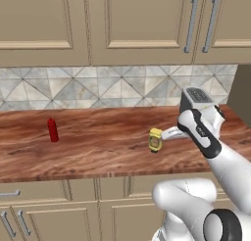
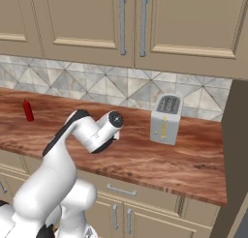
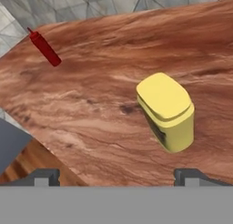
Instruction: Place the mustard and ketchup from the counter to the top shelf of the fridge. If the existing items in the fridge are on the top shelf, move them to other shelves.
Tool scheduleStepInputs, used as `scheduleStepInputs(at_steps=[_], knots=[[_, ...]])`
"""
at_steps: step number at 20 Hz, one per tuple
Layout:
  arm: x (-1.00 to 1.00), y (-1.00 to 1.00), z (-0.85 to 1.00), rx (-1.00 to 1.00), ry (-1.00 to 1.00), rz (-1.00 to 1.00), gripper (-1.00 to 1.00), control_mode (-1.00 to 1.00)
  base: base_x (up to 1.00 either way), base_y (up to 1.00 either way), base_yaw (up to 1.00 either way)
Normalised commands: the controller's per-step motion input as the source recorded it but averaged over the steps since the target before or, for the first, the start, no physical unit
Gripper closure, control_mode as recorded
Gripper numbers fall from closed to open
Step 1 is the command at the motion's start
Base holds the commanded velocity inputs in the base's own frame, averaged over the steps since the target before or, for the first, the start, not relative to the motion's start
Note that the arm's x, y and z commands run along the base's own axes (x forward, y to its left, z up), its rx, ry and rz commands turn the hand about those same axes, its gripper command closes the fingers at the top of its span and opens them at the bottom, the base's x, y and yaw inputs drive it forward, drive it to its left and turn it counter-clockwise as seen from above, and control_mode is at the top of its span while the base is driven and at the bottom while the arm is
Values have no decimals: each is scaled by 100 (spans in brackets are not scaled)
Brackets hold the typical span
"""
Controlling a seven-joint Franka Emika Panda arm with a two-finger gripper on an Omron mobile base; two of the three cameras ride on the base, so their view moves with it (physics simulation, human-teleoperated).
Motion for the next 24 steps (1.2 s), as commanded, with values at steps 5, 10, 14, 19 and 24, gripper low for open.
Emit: scheduleStepInputs(at_steps=[5, 10, 14, 19, 24], knots=[[11, 0, -22, -2, 0, 0, -100, -100, 0, 0, 0], [16, 0, -15, 0, 0, 0, -100, -100, 0, 0, 0], [16, 0, -8, 0, 0, 0, -100, -100, 0, 0, 0], [11, 0, -3, 0, 0, 0, -100, -100, 0, 0, 0], [5, 0, -4, 0, 0, 0, -100, -100, 0, 0, 0]])
